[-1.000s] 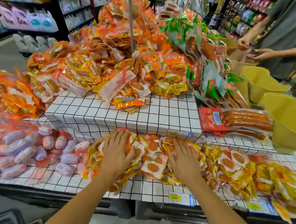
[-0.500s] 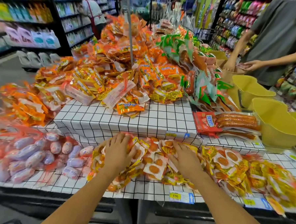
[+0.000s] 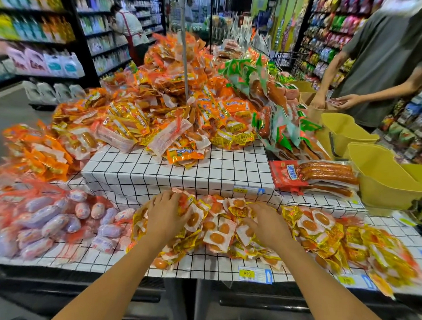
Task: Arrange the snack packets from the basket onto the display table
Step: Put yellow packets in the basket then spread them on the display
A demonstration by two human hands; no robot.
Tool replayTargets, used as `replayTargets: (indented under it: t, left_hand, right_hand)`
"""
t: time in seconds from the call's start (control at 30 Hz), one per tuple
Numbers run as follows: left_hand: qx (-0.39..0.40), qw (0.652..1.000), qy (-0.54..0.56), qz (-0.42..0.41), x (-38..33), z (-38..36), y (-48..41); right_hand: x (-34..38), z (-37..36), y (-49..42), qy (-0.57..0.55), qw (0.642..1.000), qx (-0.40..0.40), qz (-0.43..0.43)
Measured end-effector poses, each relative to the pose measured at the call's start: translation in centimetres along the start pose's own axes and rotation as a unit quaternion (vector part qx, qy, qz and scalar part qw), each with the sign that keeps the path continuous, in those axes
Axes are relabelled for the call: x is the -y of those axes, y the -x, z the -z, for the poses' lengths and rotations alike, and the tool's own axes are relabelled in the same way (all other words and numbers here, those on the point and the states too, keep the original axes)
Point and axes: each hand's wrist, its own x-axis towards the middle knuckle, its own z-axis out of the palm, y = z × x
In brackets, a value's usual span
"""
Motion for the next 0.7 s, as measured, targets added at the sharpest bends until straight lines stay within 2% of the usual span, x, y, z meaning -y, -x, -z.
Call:
replayTargets:
  t: [0.17, 0.3, 0.7]
  left_hand:
    - [0.023, 0.999, 0.024, -0.004, -0.4, 1.7, -0.2]
    - [0.029, 0.999, -0.003, -0.019, -0.8, 3.0, 0.2]
    - [0.024, 0.998, -0.021, -0.048, -3.9, 4.8, 3.4]
  right_hand:
    - [0.2, 1.1, 0.3, -0.007, 1.000, -0.020, -0.001]
    - [0.2, 1.6, 0.8, 0.002, 0.999, -0.038, 0.006]
    - [-0.9, 4.1, 4.6, 0.018, 0.999, -0.009, 0.037]
